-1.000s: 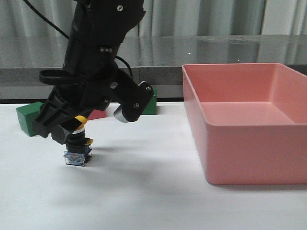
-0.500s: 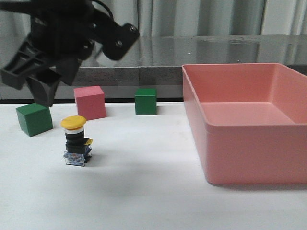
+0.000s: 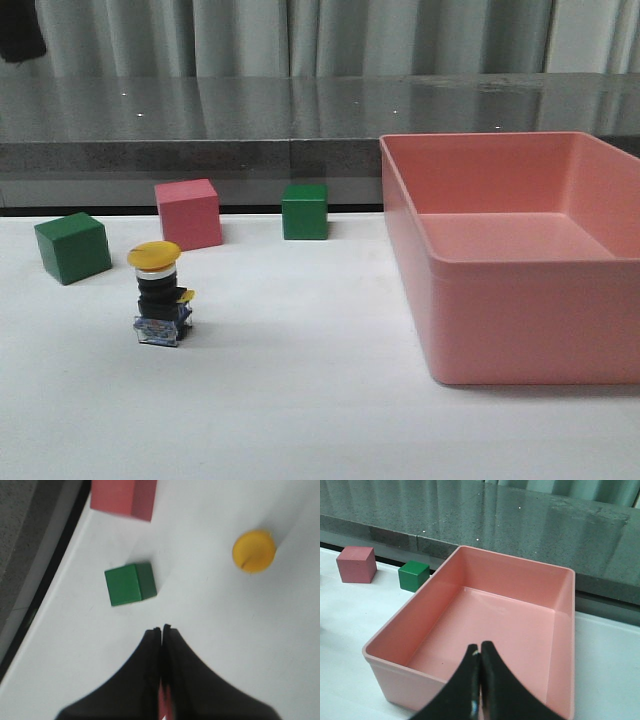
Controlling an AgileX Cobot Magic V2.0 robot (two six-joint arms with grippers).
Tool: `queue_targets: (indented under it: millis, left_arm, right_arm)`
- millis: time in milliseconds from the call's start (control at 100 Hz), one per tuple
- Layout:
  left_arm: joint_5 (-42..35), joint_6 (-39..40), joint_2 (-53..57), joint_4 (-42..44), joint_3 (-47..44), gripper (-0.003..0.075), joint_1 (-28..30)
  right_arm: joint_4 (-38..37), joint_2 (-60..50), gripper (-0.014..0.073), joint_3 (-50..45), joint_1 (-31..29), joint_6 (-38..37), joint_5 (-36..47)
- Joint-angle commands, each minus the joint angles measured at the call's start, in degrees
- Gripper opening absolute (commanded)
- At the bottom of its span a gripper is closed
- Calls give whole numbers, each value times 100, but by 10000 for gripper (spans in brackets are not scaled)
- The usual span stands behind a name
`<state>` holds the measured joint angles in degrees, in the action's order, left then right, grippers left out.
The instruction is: Place and stand button with both arms
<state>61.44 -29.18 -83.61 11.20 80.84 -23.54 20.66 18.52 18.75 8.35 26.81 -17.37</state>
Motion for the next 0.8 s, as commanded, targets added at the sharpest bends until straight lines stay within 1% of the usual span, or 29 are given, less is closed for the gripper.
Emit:
queue_targets:
  millis: [0, 100, 110, 120, 250, 380, 390, 400, 530, 650, 790]
  left_arm:
    - [-1060, 163, 692, -876, -129, -20, 322]
    - [-2085, 163, 1303, -1178, -851, -20, 482]
    - [-2294, 163, 1402, -1197, -971, -20, 502]
    - [-2294, 163, 1452, -1205, -1033, -20, 513]
    - [-3449, 163, 2452, -1316, -2283, -20, 538]
    - [-4425, 163, 3465, -1595, -3574, -20, 538]
    - [-4474, 163, 3515, -1595, -3574, -20, 538]
    - [-4570, 163, 3614, -1623, -3770, -20, 538]
    - [-5428, 163, 4527, -2107, -4865, -20, 538]
    - [-5834, 163, 5317, -2304, -5687, -20, 538]
    - [-5890, 163, 6037, -2402, -6276, -20, 538]
  right_arm:
    - [41, 21, -62, 146, -26, -13, 396]
    - [41, 21, -62, 146, -26, -13, 396]
    - [41, 21, -62, 146, -26, -13, 396]
    - [41, 21, -62, 146, -26, -13, 396]
    - [41, 21, -62, 146, -26, -13, 396]
    - [41, 21, -62, 146, -26, -13, 391]
    - [41, 21, -62, 146, -26, -13, 391]
    - [41, 21, -62, 146, -26, -13, 391]
    - [41, 21, -62, 146, -26, -13, 391]
    - [41, 21, -62, 146, -26, -13, 391]
    - [41, 21, -62, 146, -26, -13, 391]
